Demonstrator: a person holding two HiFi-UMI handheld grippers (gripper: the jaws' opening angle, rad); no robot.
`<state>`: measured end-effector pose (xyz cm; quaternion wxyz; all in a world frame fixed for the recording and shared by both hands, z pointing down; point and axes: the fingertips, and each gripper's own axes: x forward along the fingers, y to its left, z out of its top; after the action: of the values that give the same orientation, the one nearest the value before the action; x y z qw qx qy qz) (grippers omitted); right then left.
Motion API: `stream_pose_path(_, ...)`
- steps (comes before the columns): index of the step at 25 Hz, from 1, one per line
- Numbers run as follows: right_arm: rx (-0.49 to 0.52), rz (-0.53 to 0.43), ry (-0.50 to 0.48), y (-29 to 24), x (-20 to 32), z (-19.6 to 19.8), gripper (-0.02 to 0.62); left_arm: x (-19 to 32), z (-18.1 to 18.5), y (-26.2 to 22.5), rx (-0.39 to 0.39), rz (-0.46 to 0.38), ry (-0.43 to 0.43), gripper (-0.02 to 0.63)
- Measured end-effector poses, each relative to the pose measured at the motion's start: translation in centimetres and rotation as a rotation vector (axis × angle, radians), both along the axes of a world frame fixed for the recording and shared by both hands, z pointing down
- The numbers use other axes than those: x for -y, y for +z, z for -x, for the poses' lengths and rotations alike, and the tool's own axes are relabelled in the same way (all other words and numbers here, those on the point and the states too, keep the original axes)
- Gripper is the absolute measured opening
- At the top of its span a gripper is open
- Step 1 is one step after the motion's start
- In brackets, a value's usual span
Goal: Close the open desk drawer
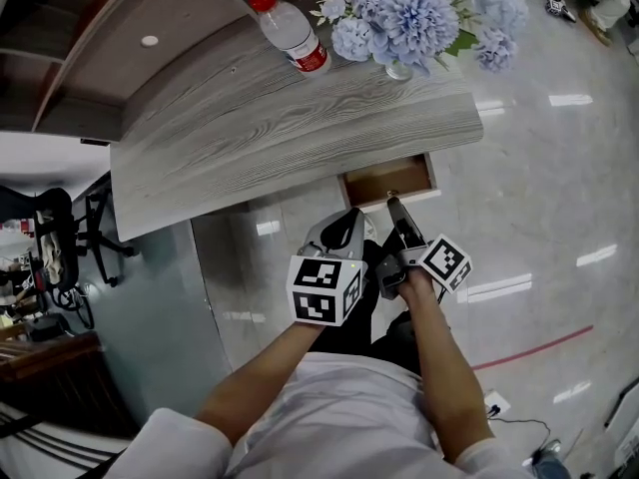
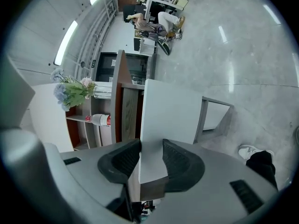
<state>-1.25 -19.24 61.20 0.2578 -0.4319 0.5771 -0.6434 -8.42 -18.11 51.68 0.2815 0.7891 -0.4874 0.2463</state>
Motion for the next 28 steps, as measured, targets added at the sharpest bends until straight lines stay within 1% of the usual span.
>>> stream_pose_path(4, 0.017, -0.020, -0.007, -1.0, 0.4, 0.0, 0.146, -0.1, 0.1, 0.0, 0.007, 0.003, -0.006, 0.005)
stream_pose_path(7, -0.013, 0.009, -0.020, -1.0, 0.1, -0.3, 0.146, -0.2, -0.1, -0.1, 0.006, 0.002, -0.007, 0.005)
stream_pose_path(11, 0.037, -0.021, -0.020, -1.8, 1.0, 0.2, 0.144, -0.1, -0.2, -0.2, 0.007, -0.001, -0.002, 0.005)
stream_pose_path(14, 0.012, 0.005, -0.049, -1.3, 1.6, 0.4, 0.143, 0.1, 0.1, -0.2, 0.012, -0.001, -0.003, 0.005)
stream_pose_path(16, 0.014, 0.001, -0.050, -1.2, 2.1, 0.6, 0.144, 0.3, 0.4, -0.2, 0.014, -0.001, -0.005, 0.005)
stream_pose_path(20, 0.066, -0.064, -0.033, -2.0, 3.6, 1.1, 0.150, 0.8, 1.0, -0.2, 0.018, -0.002, -0.008, 0.005)
stream_pose_path(28, 0.057, -0.090, -0.033, -1.8, 6.3, 1.6, 0.155, 1.5, 2.6, 0.2, 0.028, 0.001, -0.023, 0.005)
